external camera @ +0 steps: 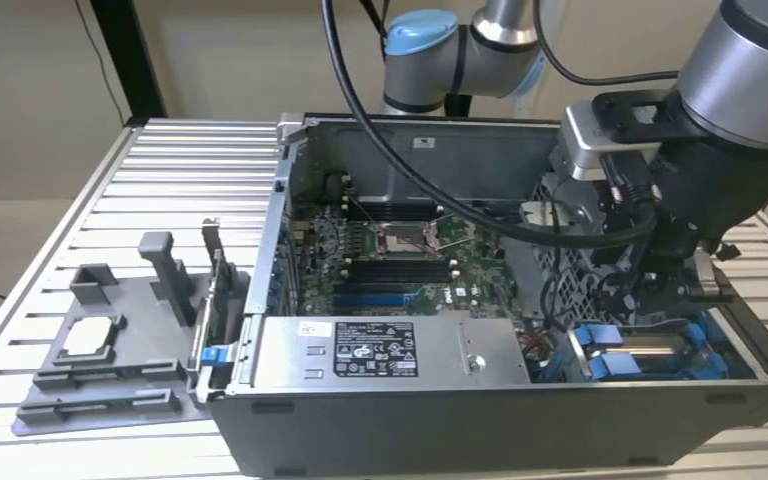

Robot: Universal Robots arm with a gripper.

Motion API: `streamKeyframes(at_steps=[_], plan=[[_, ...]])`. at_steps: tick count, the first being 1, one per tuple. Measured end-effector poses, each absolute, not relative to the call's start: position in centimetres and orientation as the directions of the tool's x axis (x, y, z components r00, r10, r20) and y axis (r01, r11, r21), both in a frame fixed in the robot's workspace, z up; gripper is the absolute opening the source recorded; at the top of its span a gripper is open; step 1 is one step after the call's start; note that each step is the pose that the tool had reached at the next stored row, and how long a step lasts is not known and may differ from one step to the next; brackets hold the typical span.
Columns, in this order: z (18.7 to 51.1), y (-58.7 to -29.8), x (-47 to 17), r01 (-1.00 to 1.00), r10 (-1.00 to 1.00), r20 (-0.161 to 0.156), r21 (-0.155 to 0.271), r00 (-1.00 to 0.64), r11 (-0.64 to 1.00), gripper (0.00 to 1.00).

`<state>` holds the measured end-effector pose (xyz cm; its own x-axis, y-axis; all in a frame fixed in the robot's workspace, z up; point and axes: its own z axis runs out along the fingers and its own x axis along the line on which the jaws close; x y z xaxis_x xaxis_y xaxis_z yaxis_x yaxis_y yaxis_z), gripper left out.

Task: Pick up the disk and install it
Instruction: 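Insert the first disk wire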

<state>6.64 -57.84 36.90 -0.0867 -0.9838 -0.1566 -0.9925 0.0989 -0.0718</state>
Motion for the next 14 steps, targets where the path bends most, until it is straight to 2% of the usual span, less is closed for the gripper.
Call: streamKeyframes(at_steps=[14], plan=[[36.63, -57.61, 6.64, -0.992, -0.981, -0.173, -0.072, -0.086, 0.099, 1.0]])
